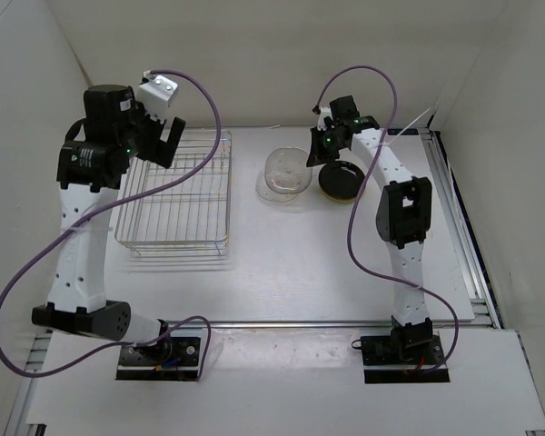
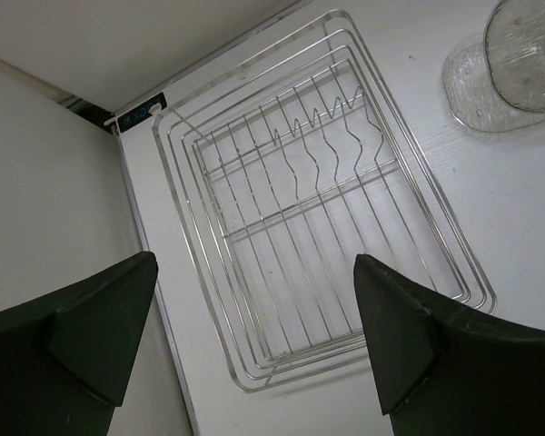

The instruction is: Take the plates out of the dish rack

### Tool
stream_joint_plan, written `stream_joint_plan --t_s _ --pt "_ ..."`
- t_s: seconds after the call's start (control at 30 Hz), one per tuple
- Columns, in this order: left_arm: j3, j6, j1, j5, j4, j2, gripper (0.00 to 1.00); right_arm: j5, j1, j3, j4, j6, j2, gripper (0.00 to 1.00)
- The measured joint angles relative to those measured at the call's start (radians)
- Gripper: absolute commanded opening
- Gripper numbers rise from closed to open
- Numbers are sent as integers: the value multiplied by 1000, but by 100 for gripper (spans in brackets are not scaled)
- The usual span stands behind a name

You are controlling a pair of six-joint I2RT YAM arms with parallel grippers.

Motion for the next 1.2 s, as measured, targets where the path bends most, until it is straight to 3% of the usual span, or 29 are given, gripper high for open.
stream_joint_plan --t_s 0.2,1.2 --pt "-35 -1 35 54 -14 -72 100 -6 3 0 46 49 26 3" --pt "-103 -11 53 138 -24 -84 100 104 55 -18 90 150 75 8"
